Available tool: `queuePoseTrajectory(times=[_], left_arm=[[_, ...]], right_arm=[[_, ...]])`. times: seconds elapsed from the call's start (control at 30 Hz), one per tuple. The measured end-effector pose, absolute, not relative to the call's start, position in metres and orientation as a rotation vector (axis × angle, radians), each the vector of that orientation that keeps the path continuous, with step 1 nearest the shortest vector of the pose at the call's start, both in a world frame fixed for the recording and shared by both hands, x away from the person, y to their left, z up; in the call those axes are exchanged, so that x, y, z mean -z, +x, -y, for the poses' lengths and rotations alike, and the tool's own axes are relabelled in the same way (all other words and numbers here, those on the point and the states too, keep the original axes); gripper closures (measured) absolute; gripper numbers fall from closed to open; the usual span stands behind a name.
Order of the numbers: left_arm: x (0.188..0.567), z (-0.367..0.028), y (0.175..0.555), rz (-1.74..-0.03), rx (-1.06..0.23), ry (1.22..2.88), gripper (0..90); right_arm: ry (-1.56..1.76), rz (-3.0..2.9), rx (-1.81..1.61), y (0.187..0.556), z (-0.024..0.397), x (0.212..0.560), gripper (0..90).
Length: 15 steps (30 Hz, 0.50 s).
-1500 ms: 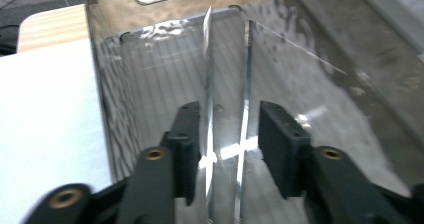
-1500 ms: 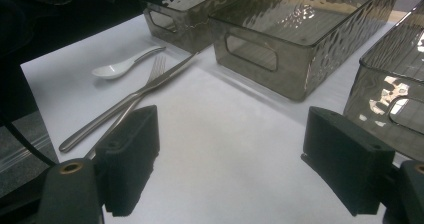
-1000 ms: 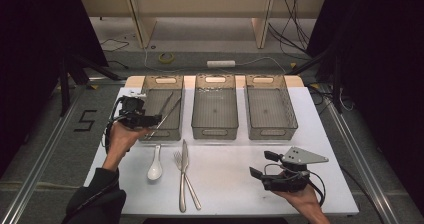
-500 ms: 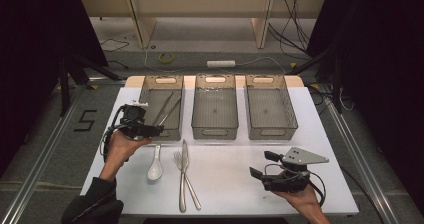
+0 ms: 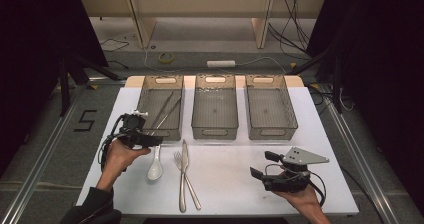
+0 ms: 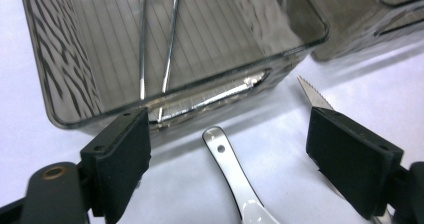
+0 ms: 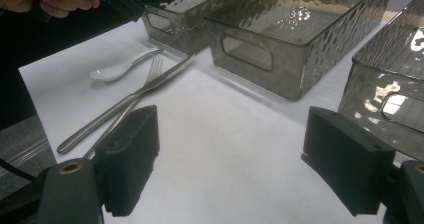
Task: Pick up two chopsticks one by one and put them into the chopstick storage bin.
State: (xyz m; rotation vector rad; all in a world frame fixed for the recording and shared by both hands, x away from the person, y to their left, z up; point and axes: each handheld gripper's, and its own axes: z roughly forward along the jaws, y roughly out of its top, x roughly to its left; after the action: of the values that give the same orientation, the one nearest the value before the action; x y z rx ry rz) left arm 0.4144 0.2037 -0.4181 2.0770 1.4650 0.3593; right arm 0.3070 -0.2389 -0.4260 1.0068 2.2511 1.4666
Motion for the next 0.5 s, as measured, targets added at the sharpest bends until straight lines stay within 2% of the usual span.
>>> queuePoseTrajectory(times=[0.5], left_arm=[[0.436, -0.201, 0.407, -1.489, -0.288, 2.193, 16.7]], right_arm=[[0.998, -2.264, -1.464, 0.307, 0.235, 0.426, 23.2]])
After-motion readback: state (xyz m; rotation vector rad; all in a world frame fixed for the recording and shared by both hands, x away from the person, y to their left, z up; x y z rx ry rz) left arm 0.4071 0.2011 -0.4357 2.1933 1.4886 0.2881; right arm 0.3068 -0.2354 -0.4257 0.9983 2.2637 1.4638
